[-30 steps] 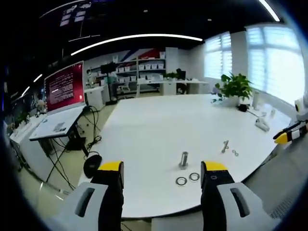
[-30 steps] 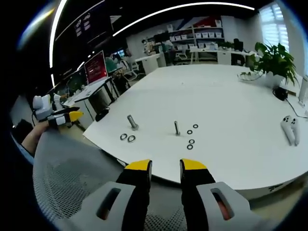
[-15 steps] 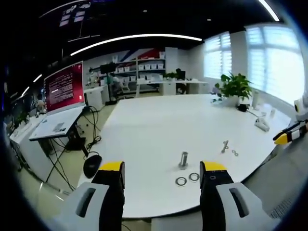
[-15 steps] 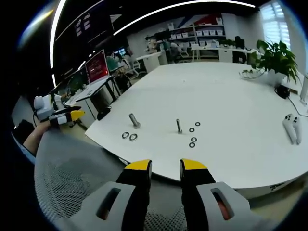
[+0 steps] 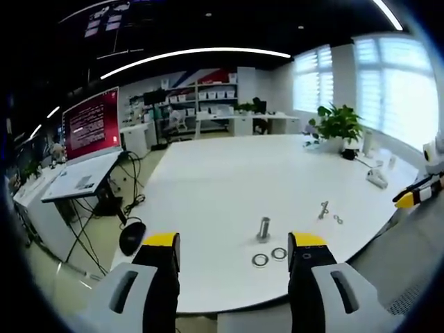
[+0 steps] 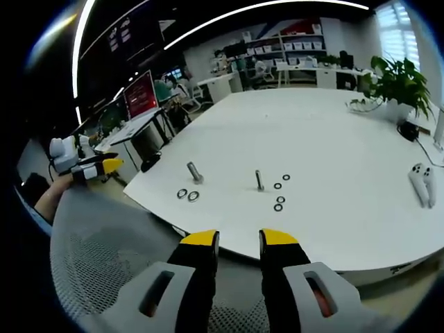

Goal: Place the washer onto the threaded stud by aligning its center hole with the stud, sliding it down to the base, and recovering from edge contact or off-axis alignment until the washer reaches the visible bottom stop.

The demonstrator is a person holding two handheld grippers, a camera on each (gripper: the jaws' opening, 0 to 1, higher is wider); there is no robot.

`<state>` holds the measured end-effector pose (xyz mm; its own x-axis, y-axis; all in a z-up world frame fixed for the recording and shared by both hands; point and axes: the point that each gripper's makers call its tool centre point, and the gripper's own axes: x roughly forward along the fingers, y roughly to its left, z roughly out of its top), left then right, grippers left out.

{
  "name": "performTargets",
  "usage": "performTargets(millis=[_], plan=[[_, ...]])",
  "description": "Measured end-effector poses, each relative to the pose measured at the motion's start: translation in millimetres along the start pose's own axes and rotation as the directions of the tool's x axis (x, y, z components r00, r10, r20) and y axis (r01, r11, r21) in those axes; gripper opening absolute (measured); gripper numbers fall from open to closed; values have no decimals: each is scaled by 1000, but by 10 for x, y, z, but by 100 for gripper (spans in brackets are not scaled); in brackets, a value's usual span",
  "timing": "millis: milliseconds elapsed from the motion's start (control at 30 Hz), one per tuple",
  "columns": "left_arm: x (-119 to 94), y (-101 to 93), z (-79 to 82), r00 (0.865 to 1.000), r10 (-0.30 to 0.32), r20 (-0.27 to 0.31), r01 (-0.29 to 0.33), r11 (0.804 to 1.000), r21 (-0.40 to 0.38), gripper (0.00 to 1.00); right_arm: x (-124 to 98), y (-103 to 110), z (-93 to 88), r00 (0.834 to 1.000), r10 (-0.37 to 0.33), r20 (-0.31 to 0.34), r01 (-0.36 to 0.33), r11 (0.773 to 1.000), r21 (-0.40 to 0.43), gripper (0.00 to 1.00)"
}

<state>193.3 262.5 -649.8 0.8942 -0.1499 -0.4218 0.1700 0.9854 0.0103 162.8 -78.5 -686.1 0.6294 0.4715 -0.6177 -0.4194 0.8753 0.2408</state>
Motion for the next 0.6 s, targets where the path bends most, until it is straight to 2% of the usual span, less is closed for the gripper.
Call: performTargets(millis=[600], plan=[[0, -1, -3, 1000, 0, 0, 0, 1000, 1, 61, 1, -2, 5, 1000, 3, 3, -3, 1000, 4, 26]])
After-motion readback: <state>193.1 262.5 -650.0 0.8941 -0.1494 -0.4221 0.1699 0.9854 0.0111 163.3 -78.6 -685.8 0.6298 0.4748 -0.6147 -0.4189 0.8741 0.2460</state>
